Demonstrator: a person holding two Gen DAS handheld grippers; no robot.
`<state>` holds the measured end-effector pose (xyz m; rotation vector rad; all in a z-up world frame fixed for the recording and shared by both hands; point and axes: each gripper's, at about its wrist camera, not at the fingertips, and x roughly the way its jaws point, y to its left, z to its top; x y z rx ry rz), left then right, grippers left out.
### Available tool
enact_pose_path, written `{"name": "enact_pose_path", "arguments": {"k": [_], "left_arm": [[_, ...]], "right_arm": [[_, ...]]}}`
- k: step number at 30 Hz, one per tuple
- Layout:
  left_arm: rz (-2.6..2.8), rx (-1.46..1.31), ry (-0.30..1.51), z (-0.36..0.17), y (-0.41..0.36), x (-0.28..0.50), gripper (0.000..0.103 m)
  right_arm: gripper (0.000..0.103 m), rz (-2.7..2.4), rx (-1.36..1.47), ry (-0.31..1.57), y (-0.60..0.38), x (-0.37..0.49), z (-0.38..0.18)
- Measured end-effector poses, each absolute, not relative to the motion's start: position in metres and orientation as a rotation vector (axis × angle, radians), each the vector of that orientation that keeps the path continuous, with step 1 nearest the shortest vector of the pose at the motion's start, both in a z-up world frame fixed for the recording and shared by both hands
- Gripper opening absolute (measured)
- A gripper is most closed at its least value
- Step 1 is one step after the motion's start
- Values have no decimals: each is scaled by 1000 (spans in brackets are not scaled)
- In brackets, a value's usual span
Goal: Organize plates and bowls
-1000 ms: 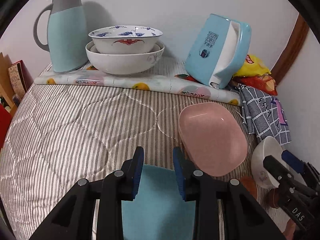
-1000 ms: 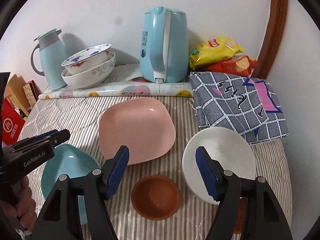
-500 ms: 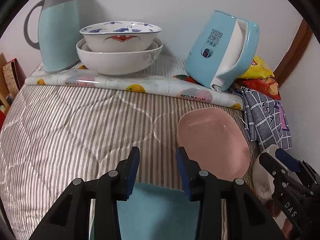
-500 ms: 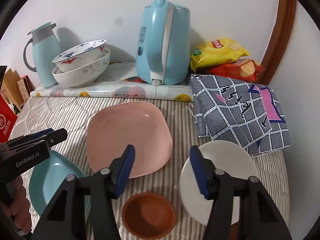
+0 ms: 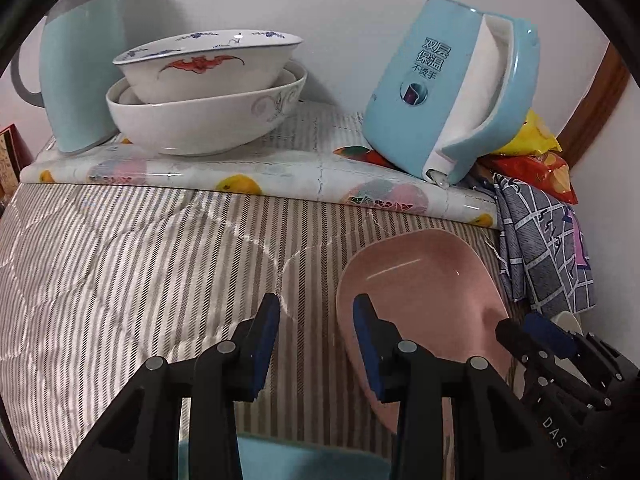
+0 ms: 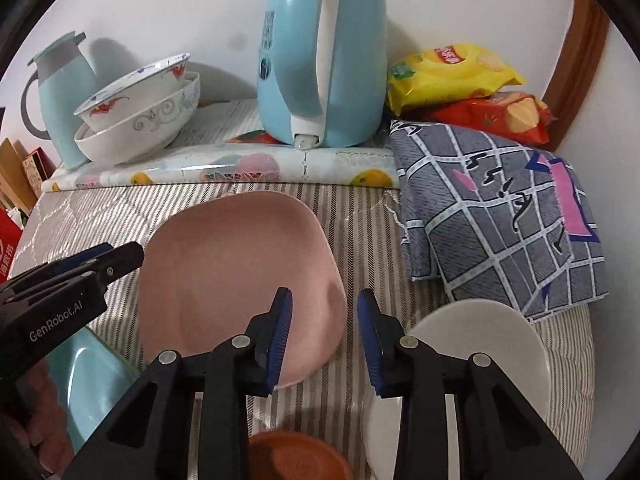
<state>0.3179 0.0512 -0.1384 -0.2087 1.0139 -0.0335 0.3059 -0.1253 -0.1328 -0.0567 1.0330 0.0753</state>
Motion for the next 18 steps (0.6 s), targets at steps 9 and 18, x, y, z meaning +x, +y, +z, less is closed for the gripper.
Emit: {"name": "enact_pose_path", "arguments": {"k": [9,18], "left_arm": [[-22,-206,1021,-150,47,335,34],[-52,-204,1057,-163,39,346,25]], "right_arm": [[34,49,-112,1049,-124,323,-141],[31,61,-176,1077,-116,335,-151]]}}
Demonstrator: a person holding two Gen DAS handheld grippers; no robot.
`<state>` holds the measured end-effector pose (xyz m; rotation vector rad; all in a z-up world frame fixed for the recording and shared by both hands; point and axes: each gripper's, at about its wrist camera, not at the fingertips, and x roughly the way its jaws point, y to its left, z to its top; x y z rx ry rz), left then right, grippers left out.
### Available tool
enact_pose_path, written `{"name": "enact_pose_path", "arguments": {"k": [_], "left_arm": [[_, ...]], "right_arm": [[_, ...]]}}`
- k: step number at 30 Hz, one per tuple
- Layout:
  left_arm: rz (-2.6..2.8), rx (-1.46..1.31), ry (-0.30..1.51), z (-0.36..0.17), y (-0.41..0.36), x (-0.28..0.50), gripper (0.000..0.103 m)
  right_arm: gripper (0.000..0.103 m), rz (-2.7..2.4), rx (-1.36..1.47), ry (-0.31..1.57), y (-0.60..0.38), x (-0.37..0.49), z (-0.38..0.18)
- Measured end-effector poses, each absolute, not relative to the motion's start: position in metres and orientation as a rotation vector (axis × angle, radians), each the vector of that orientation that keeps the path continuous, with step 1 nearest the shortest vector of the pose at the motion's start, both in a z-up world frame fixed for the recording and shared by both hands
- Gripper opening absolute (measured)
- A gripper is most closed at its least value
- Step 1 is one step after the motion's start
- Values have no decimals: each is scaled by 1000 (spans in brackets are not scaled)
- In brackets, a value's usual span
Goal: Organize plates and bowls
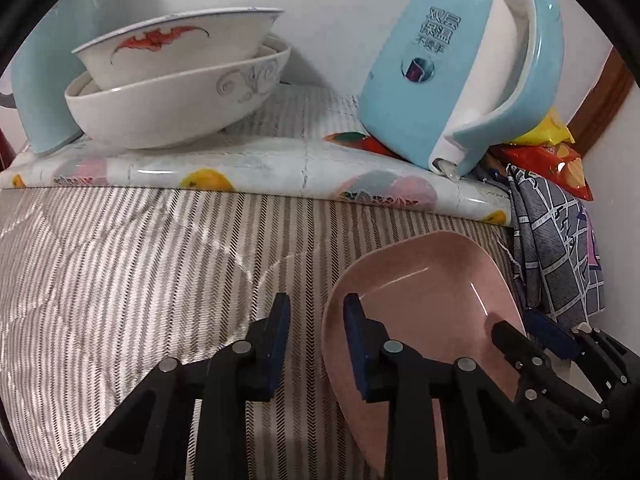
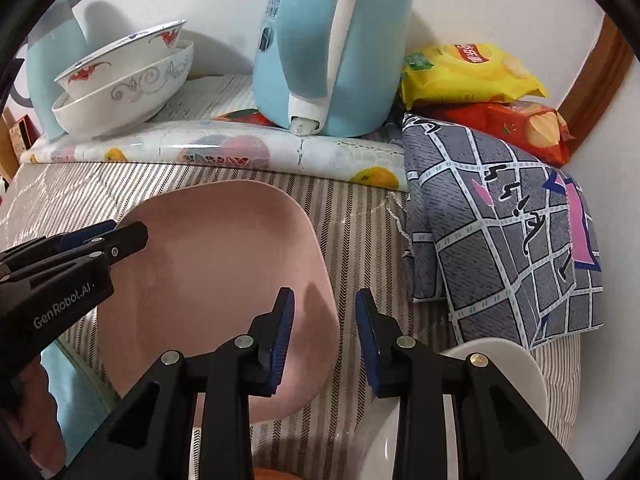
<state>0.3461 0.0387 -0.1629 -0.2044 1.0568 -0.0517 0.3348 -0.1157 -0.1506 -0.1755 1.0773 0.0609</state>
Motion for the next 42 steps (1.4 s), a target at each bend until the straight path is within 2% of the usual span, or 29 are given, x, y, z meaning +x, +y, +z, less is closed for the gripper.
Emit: {"name": "enact_pose_path", "arguments": {"k": [1,5,9,28,42], "left_arm": [[-53,-204,1060,-164,38,347,24],[-75,-197,1056,-168,34,348,12],[-85,-190,1047,-169,30,349,11],[-78,-222,964,-114,54,308,10],[-61,-230,940,-96,70,263,11]], "right_arm": [[30,66,-178,1083,-114,336,-153],[17,61,-203,1102,-110,341,-161],[12,54,-204,1087,-112,341,-162],[10,90,-106,982,-118,299,-114],[9,118,-76,954,-101,255,-95]]}}
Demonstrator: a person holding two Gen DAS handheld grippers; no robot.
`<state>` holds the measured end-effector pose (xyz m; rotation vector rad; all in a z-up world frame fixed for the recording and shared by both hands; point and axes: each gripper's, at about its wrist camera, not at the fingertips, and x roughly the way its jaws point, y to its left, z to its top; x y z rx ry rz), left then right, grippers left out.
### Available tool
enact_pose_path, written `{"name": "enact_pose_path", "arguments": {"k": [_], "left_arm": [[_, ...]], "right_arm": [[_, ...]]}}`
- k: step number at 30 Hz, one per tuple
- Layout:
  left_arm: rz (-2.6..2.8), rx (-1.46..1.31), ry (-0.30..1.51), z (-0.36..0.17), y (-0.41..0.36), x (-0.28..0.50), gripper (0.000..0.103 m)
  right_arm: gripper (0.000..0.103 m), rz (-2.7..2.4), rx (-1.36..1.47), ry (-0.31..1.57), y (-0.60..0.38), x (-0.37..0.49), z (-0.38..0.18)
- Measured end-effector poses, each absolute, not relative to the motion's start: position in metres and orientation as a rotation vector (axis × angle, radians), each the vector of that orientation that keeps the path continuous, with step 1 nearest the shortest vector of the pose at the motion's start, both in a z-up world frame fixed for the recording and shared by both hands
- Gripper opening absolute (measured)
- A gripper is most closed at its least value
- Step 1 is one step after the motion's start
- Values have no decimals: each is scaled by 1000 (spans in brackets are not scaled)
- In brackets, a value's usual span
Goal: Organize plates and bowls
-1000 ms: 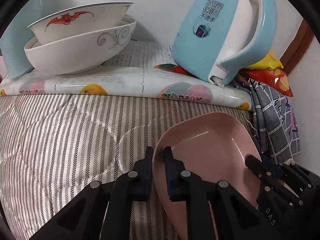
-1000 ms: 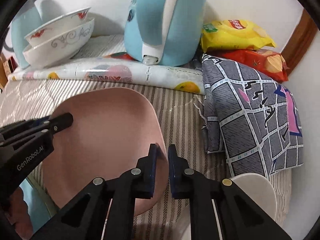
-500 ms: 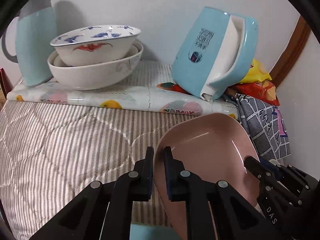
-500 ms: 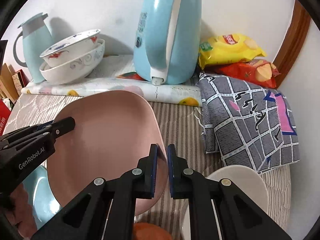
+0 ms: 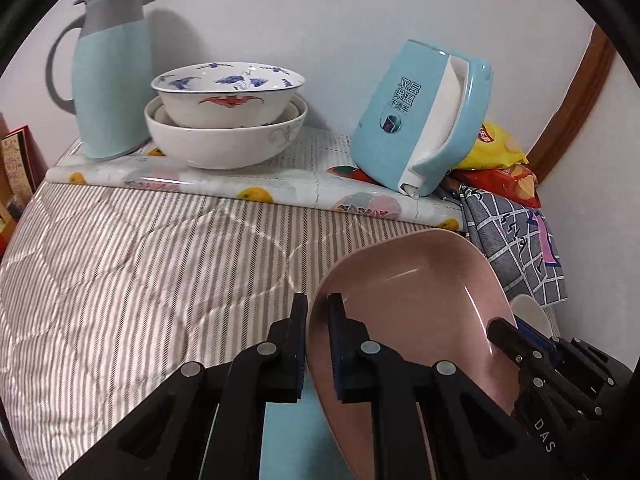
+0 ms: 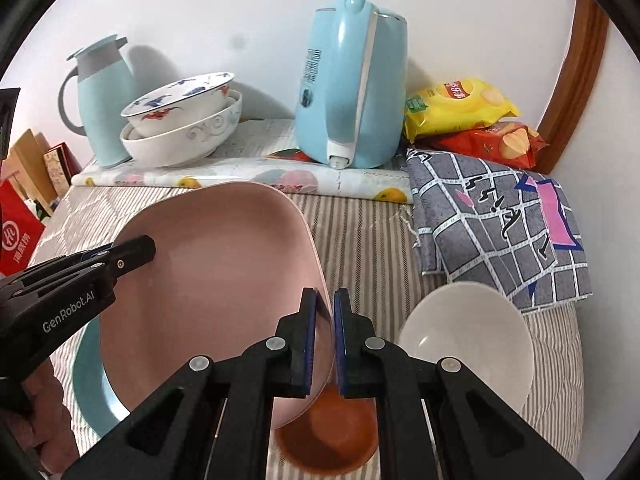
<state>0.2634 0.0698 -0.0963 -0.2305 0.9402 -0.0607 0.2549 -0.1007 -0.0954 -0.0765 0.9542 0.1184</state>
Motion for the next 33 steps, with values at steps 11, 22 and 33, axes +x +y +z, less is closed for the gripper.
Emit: {"name": "enact_pose_path", "arguments": {"k": [11,22,33], "left_arm": [[-29,-238,930,-90,92,226,11],[16,-250,933,-94,117,198,11],[23,-292,950,-109,126,184,11]], "right_arm": [[8,147,-64,939,-80,220,-89],[9,195,-77,941,-55,197,-94],[9,228,-114,941,-44,186,-102]]}}
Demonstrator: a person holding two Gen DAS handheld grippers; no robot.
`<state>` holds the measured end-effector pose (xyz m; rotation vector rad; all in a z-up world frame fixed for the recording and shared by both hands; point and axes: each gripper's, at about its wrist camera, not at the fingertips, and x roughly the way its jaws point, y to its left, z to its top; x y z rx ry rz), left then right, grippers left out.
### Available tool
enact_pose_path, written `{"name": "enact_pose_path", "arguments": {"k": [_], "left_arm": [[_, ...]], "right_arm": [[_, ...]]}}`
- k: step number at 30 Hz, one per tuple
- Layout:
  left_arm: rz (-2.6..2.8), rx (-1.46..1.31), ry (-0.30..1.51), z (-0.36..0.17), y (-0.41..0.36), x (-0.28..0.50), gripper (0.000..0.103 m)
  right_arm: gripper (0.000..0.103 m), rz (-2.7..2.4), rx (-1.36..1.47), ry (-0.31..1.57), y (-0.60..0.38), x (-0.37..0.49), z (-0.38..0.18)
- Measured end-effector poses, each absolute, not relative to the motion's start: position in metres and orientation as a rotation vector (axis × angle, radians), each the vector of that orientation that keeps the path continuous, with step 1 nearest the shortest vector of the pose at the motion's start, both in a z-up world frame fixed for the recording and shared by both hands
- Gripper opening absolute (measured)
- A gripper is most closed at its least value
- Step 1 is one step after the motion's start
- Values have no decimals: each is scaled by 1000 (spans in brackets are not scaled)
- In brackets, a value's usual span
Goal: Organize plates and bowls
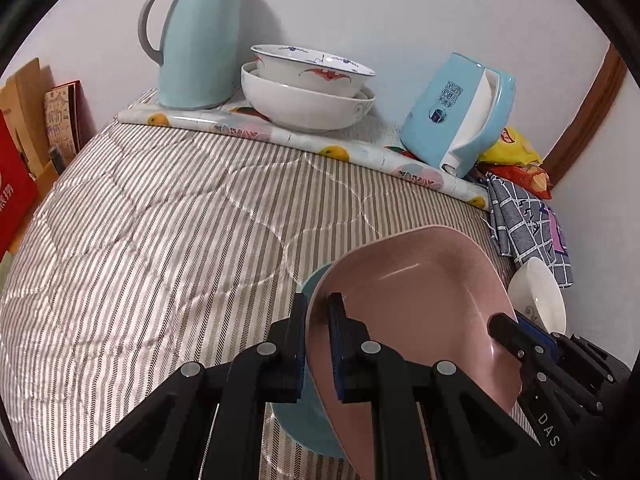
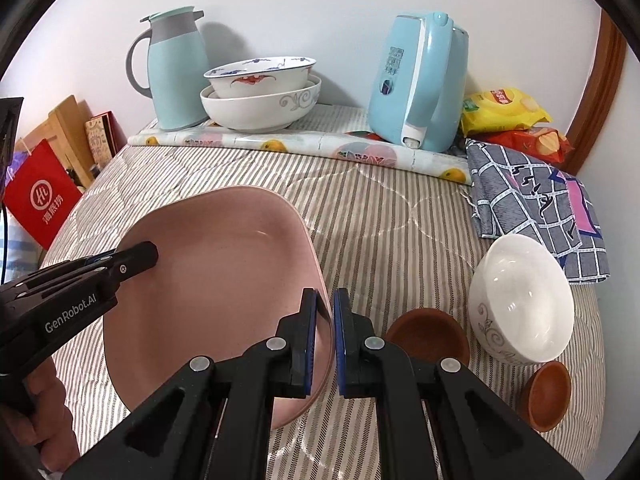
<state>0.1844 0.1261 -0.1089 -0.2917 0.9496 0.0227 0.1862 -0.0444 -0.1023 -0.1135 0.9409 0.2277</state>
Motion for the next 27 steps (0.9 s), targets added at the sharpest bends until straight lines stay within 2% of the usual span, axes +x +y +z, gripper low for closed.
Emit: {"name": "enact_pose_path", "arguments": {"k": [16,27], "left_arm": [[25,-303,1000,-130,127,190,10],[24,-310,994,-126,130,191,10]], "right_arm": [[7,257,-163,977,-44,201,-120],[5,321,-218,972,-45,204,-122]]}}
